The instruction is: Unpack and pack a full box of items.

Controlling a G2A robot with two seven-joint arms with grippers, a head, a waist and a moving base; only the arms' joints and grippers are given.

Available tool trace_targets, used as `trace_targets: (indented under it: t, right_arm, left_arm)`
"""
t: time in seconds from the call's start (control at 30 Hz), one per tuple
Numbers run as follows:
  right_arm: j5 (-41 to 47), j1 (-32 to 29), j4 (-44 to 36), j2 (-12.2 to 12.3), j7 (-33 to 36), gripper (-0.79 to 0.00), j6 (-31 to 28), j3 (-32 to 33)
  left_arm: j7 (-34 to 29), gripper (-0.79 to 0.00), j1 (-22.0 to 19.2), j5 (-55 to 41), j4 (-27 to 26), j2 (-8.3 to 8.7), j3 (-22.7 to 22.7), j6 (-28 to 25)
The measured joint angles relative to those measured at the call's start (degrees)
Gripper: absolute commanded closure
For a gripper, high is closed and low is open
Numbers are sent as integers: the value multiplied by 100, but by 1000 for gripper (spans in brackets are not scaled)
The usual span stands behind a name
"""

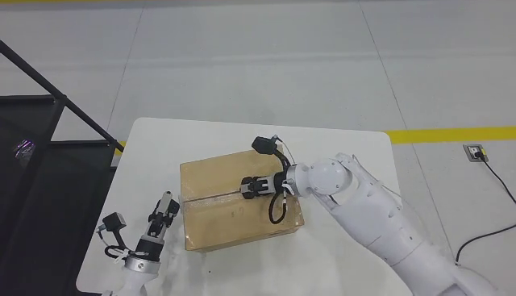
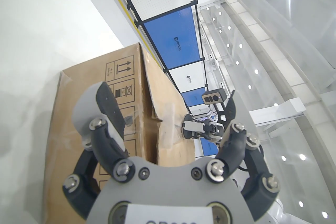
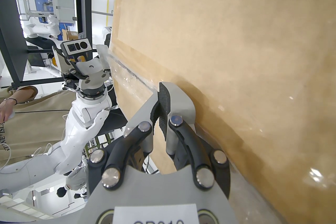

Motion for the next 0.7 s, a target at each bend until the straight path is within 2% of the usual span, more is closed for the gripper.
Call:
trace_targets:
  t: [0.23, 0.5, 0.7]
  right_arm:
    - [66, 295, 341, -346, -85, 0, 20, -458]
    - [247, 525, 765, -729, -262, 0, -256, -770]
    - [419, 612, 1103, -972, -86, 0, -562, -941]
  left_arm:
    - [-103, -785, -19, -59, -19, 1, 50, -27]
    - [-224, -785, -40, -167, 7, 5, 84, -77]
    - [-279, -785, -18, -215, -10, 8, 103, -118]
